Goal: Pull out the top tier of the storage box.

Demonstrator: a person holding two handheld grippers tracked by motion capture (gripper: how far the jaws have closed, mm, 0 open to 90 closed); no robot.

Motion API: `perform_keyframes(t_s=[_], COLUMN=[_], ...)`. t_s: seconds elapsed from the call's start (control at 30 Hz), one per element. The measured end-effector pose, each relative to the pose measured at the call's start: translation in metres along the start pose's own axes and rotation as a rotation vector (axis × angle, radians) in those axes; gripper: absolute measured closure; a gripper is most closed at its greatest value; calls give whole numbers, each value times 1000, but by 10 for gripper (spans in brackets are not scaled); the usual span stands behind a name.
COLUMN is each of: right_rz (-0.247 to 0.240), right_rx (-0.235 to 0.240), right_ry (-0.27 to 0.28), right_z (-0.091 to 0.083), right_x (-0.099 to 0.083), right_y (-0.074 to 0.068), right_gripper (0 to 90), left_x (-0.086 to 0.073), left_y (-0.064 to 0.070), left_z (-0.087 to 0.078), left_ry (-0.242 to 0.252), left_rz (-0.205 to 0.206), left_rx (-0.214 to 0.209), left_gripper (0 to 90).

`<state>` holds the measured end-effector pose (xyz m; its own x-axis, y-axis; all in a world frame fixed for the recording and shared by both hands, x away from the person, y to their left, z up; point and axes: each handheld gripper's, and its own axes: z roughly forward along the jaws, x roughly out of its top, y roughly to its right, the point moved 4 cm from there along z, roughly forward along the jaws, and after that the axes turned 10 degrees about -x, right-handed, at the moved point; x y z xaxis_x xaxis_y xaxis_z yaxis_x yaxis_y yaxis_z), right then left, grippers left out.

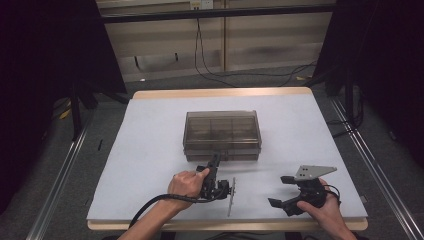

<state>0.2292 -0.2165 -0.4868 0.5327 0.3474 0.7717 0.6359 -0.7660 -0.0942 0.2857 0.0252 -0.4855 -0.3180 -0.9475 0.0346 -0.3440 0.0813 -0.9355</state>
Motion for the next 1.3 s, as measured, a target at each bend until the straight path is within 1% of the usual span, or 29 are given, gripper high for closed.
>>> perform_keyframes(t_s=[0.13, 0.17, 0.2, 0.27, 0.3, 0.33, 0.37, 0.4, 0.43, 0.5, 0.53, 0.57, 0.63, 0.7, 0.73, 0.77, 0.8, 0.83, 0.93, 0.97, 1.0, 1.03, 1.07, 1.1, 1.13, 1.17, 1.2, 1.27, 1.3], right_rz=[2, 4, 4, 0, -1, 2, 2, 1, 1, -1, 0, -2, -1, 0, 0, -1, 0, 0, -2, -2, -3, -1, 0, 0, -2, -2, -1, -1, -2], right_rx=[0, 0, 0, 0, -1, 0, -1, 0, 0, 0, 3, 4, 4, 2, 2, 3, 2, 4, 4, 5, 3, 2, 3, 5, 5, 5, 5, 5, 6], right_ry=[0, -2, -2, 0, 0, -1, -1, -1, -1, 0, -3, -4, -4, -1, -1, -3, -2, -3, -3, -2, -2, -1, -1, -3, -3, -3, -3, -3, -3], right_z=[0, 0, 0, 0, 0, 0, 0, 0, 0, 0, 0, 0, 0, 0, 0, 0, 0, 0, 0, 0, 0, 0, 0, 0, 0, 0, 0, 1, 1], right_x=[0, 0, 0, 0, 0, 0, 0, 0, 0, 0, 0, 0, 0, 0, 0, 0, 0, 0, 0, 0, 0, 0, 0, 0, 0, 0, 0, 0, 0], right_y=[0, 0, 0, 0, 0, 0, 0, 0, 0, 0, 0, 0, 0, 0, 0, 0, 0, 0, 0, 0, 0, 0, 0, 0, 0, 0, 0, 0, 0], right_gripper=[86, 87, 86, 87, 87, 87, 87, 87, 87, 86, 87, 87, 87, 87, 87, 87, 87, 86, 85, 84, 85, 84, 85, 84, 84, 84, 84, 84, 85], left_x=[-1, -1, -1, -1, -1, 0, 0, 0, 0, 0, 0, 0, 0, -1, -2, -2, -3, -4, -8, -10, -12, -14, -16, -18, -18, -20, -21, -24, -25], left_y=[0, 0, 0, -1, -2, -3, -5, -6, -10, -18, -24, -24, -27, -30, -32, -32, -35, -36, -42, -43, -43, -45, -45, -48, -48, -51, -52, -55, -57], left_z=[-1, -1, -1, -2, -3, -4, -6, -7, -9, -12, -15, -15, -16, -17, -17, -17, -17, -17, -16, -16, -17, -16, -17, -16, -16, -16, -16, -16, -16], left_ry=[11, 11, 25, 26, 31, 42, 55, 72, 78, 96, 121, 121, 141, 164, 193, 207, 220, 234, 283, 315, 321, 342, 354, 394, 394, 414, 422, 456, 465], left_rz=[-27, -23, -45, -52, -66, -87, -93, -109, -137, -197, -241, -241, -286, -318, -382, -407, -422, -456, -507, -545, -565, -573, -602, -631, -631, -648, -676, -723, -739], left_rx=[-1, -4, -15, -26, -29, -53, -58, -65, -93, -116, -148, -148, -209, -232, -273, -289, -319, -354, -437, -467, -503, -517, -535, -595, -595, -622, -634, -683, -688], left_gripper=[805, 798, 788, 751, 722, 717, 707, 674, 674, 657, 653, 637, 636, 657, 657, 653, 648, 643, 639, 643, 648, 653, 651, 646, 644, 644, 643, 642, 632])
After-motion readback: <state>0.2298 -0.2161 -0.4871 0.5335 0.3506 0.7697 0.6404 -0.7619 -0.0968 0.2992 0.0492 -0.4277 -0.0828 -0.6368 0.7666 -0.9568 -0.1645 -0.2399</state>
